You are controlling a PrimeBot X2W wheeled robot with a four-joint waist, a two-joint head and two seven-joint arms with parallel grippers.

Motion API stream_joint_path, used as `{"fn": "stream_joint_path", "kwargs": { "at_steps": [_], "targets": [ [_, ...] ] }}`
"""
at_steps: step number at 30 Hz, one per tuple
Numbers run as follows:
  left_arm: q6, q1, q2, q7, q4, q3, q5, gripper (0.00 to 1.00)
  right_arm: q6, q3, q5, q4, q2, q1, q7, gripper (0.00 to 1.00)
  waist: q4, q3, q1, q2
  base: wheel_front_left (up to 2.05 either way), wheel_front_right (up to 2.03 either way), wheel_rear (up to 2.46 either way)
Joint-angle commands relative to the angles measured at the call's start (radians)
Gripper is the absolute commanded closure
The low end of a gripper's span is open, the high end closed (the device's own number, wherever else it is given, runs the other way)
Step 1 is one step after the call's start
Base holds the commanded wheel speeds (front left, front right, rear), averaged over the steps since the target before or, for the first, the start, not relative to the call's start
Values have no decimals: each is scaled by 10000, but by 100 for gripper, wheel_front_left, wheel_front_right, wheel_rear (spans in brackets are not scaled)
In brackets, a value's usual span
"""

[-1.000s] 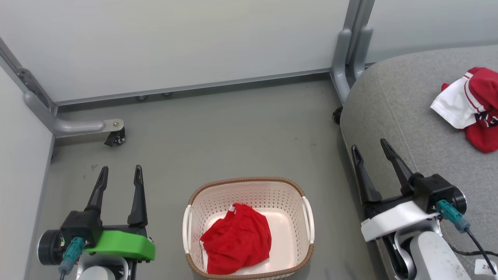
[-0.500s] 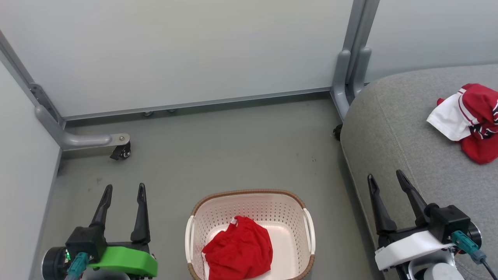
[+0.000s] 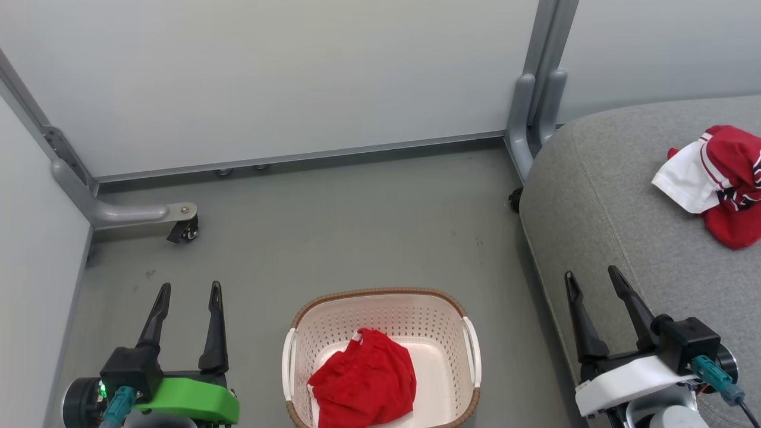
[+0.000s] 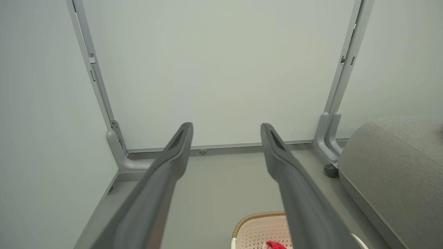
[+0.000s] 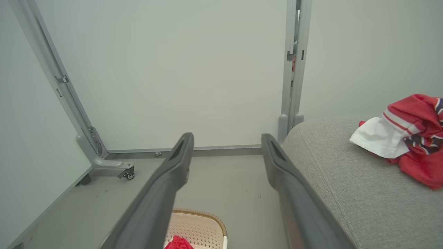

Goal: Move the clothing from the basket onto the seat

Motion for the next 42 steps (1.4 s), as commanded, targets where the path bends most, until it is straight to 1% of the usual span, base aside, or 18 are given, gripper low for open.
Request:
{"fn": "stream_joint_path", "kwargs": {
  "at_steps": [1, 16, 21, 27, 30, 34, 42],
  "targets": [
    [-50, 118, -30, 8, 2, 49, 87, 0, -7, 7, 69, 40, -32, 25, -2, 0, -14, 0, 1, 0, 0, 0, 0],
    [-133, -100, -52, 6, 72, 125, 192, 0, -7, 72, 89, 109, -31, -125, -2, 0, -169, 105, 1, 0, 0, 0, 0],
    [-171, -506, 144, 8, 170, -137, 364, 0, -7, 165, 111, 1, -33, -277, -2, 0, -337, 252, 1, 0, 0, 0, 0],
    [-206, -1515, 497, 8, 454, -823, 367, 0, -7, 219, -124, -415, -33, -825, -2, 0, -859, 979, 1, 0, 0, 0, 0],
    [-209, -2209, 725, 6, 729, -1432, 195, 0, -7, 170, -161, -631, -30, -1239, -2, 0, -1187, 1521, 1, 0, 0, 0, 0],
    [-213, -3090, 1105, 8, 1401, -2220, -187, 0, -7, 334, -150, -896, -30, -1881, -2, 0, -1715, 2384, 1, 0, 0, 0, 0],
    [-216, -4995, 1953, 6, 2986, -3903, -604, 0, -7, 539, -5, -1510, -25, -3368, -2, 0, -2725, 4218, 1, 0, 0, 0, 0]
  ]
}}
